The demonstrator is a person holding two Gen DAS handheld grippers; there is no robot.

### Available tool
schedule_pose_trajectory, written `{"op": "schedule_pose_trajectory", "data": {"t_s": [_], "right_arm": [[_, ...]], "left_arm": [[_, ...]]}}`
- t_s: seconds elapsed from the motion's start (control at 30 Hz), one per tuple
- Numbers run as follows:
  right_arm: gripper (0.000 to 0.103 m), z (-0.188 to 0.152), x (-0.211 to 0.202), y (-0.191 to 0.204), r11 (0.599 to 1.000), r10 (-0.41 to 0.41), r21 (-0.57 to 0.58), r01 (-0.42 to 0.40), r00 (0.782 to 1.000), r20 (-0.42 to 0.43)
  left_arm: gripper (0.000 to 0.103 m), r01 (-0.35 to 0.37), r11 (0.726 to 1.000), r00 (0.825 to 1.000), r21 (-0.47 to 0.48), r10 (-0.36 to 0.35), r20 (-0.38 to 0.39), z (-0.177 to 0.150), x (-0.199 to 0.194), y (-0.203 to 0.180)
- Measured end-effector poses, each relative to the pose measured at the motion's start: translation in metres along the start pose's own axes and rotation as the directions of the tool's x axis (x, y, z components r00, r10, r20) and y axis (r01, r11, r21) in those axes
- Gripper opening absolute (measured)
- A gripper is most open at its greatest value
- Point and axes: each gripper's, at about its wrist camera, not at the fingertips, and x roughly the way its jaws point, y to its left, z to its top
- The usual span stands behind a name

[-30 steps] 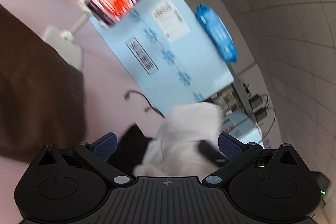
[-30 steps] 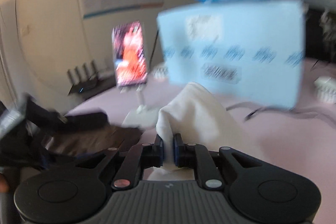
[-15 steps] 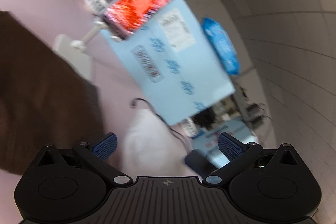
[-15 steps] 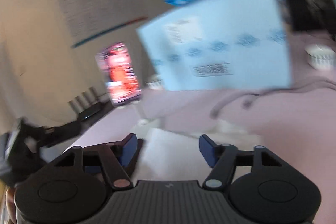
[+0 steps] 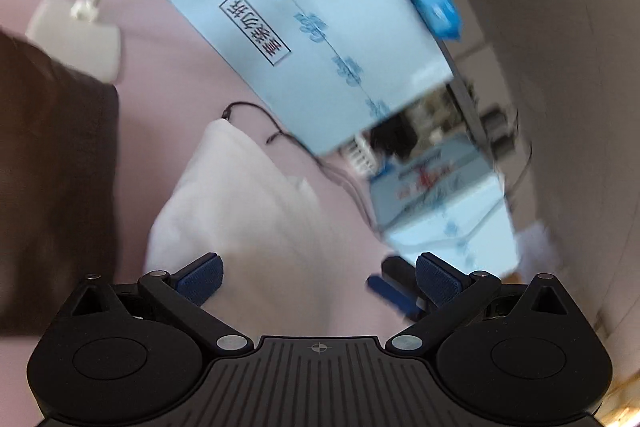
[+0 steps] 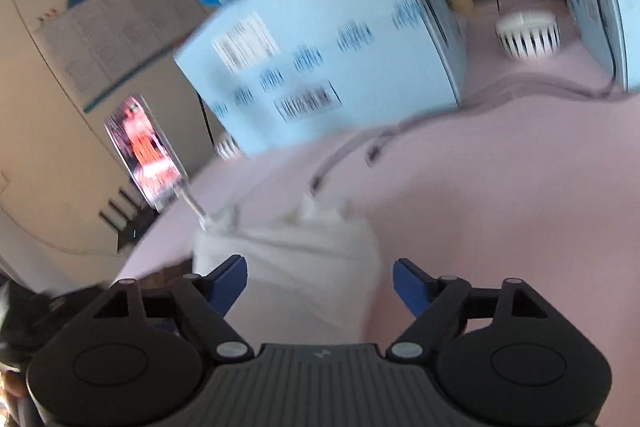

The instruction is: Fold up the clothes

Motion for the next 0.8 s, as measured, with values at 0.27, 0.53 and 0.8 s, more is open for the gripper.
{"op": "schedule_pose_trajectory", "data": {"t_s": [0.27, 0.53, 0.8], "right_arm": [[0.084, -0.004, 0.056, -0.017, 0.983, 0.137, 0.131, -0.127, 0.987, -0.077], [0.041, 0.003, 0.077, -0.022, 0.968, 0.176, 0.189, -0.165, 0.984, -0.042], [0.026, 0.01, 0.048, 0.011, 0.969, 0.238, 0.039, -0.244, 0.965, 0.108]], "left_arm": [[0.103, -0.084, 0.973, 0.991, -0.213, 0.059, -0.119, -0.033, 0.045, 0.02], [0.102, -0.125, 0.962, 0.984, -0.242, 0.152, 0.096, -0.013, 0.076, 0.019], [0.038, -0.058, 0.991, 0.964, -0.121, 0.087, 0.251, -0.007, 0.078, 0.024]]}}
